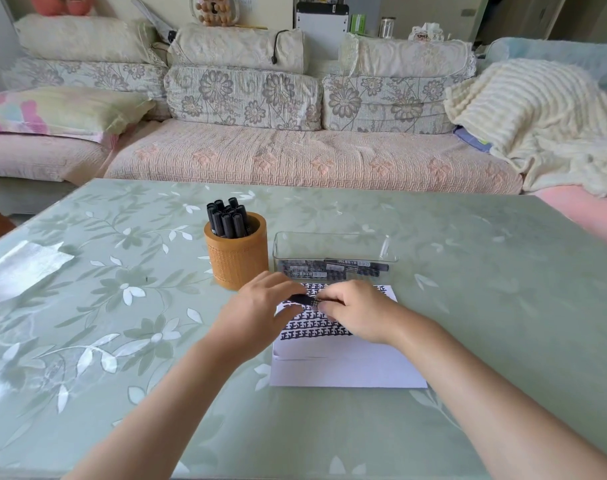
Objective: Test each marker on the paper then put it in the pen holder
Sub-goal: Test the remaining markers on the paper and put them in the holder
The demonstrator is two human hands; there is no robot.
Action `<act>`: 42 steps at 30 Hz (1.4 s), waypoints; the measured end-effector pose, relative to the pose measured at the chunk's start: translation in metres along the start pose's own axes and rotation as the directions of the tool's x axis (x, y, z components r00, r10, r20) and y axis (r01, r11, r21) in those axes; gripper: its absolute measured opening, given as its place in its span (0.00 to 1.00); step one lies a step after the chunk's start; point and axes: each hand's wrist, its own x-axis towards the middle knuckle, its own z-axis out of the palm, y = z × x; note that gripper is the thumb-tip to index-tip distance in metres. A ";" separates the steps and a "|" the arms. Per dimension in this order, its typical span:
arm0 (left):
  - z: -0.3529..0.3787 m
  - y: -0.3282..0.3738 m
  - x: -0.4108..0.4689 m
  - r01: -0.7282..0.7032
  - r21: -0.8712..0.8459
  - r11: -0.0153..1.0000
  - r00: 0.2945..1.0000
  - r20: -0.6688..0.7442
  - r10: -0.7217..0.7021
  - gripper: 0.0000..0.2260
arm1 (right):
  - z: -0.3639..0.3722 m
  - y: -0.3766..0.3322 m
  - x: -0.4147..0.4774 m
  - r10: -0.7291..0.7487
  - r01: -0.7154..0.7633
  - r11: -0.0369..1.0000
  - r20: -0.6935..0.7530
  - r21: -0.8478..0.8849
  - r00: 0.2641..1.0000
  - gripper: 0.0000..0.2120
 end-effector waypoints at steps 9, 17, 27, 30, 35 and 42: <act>0.009 0.000 0.007 -0.039 0.014 0.999 0.993 0.115 0.037 0.07 | 0.000 0.011 -0.001 -0.125 0.123 0.979 -0.003 -0.161 0.992 0.08; 0.001 -0.005 0.009 0.029 -0.070 0.997 0.991 0.132 -0.020 0.18 | 0.003 0.007 -0.001 -0.342 0.268 0.887 -0.147 -0.376 0.928 0.08; -0.004 -0.006 0.010 -0.020 -0.068 0.997 0.994 0.102 0.027 0.19 | 0.001 0.009 -0.001 -0.287 0.235 0.932 -0.163 -0.276 0.944 0.09; -0.005 -0.008 0.009 0.048 -0.121 0.992 0.990 0.139 -0.031 0.13 | 0.002 0.006 -0.003 -0.369 0.283 0.885 -0.185 -0.370 0.911 0.09; -0.008 -0.013 0.007 -0.040 -0.057 0.998 0.996 0.077 0.044 0.10 | 0.006 0.001 -0.001 -0.234 0.195 0.944 -0.123 -0.268 0.964 0.17; -0.012 -0.022 0.001 0.172 -0.121 0.978 0.977 0.149 -0.153 0.15 | 0.002 0.013 -0.002 -0.293 0.203 0.915 -0.226 -0.349 0.929 0.12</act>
